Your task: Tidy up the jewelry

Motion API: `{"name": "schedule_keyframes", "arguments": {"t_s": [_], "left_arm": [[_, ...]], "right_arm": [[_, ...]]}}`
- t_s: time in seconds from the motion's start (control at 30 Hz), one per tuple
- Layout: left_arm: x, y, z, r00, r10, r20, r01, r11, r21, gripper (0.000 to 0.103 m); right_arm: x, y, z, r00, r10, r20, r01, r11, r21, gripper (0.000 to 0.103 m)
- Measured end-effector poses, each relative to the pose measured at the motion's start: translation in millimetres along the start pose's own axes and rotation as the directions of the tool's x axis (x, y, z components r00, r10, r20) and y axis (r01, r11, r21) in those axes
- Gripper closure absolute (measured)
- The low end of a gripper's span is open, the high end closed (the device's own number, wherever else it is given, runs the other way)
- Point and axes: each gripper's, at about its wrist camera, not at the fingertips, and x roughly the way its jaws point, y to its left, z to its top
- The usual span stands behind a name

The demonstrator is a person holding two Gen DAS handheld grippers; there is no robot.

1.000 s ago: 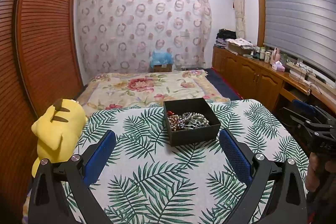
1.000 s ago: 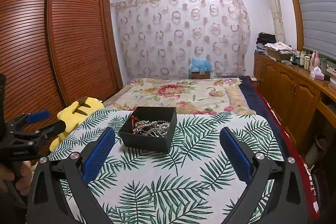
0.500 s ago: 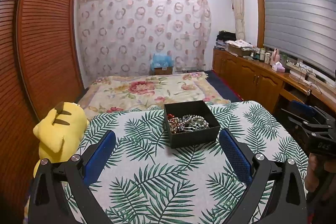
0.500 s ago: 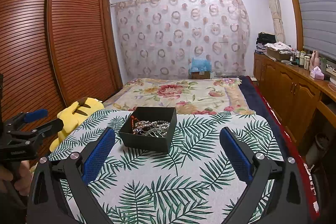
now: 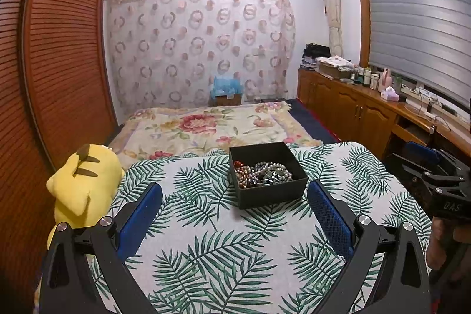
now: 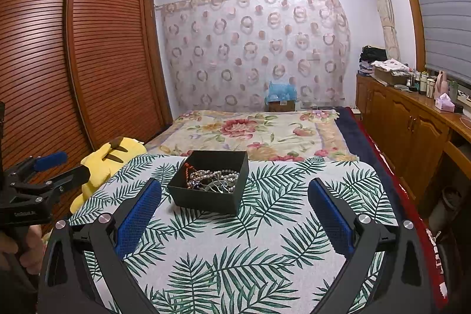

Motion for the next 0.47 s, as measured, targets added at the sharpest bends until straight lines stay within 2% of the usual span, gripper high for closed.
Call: {"name": "schedule_keyframes", "arguments": {"t_s": [0.47], "left_arm": [[-0.2,1.2,1.8,1.0,-0.003,-0.003,0.003,1.0,-0.004,0.008]], "right_arm": [[-0.2,-0.4,0.2,1.0,-0.001,0.0,0.001,1.0,0.003,0.003]]}}
